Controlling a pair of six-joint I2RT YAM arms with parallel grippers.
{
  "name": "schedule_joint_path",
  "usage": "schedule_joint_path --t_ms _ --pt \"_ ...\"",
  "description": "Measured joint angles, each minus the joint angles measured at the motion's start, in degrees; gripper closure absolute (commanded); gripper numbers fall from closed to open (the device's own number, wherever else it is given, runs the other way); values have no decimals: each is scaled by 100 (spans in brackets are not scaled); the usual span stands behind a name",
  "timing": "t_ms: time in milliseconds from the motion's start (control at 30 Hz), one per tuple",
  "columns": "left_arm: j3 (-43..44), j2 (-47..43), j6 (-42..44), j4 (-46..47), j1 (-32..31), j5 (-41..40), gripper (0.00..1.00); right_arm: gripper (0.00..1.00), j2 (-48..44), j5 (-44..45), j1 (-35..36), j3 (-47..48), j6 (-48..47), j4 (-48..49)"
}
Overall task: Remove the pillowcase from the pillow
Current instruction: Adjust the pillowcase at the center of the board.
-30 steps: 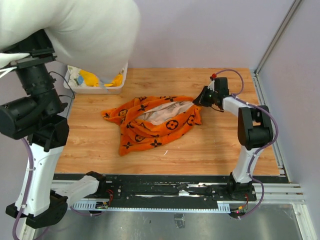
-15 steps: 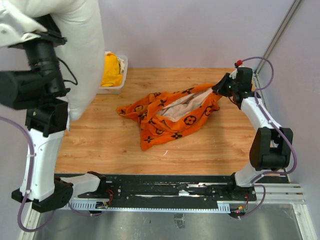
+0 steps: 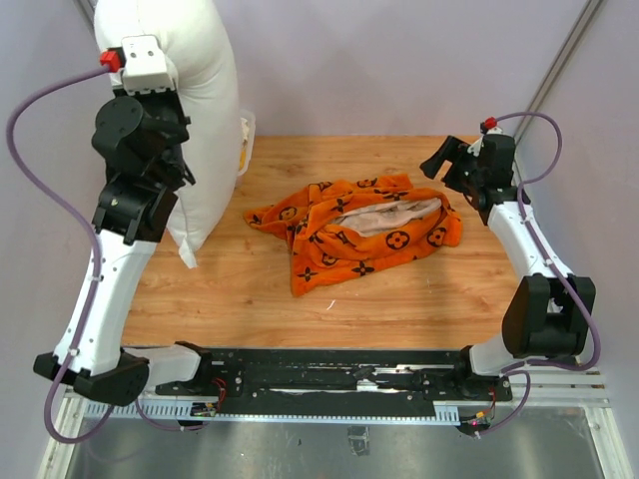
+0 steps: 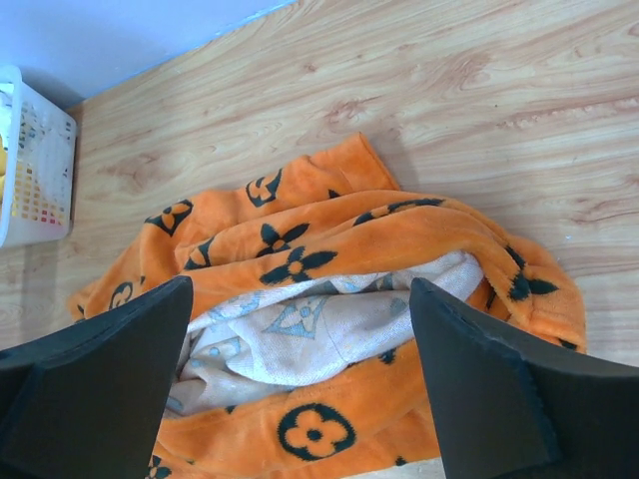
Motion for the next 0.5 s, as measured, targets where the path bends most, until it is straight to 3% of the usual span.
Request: schedule_joint_path --t_ms 133,500 --pt "13 -358 -116 -365 0 -264 100 7 17 2 63 0 44 63" --pt "-452 -881 -551 -367 0 -1943 100 4 190 -37 262 0 63 111"
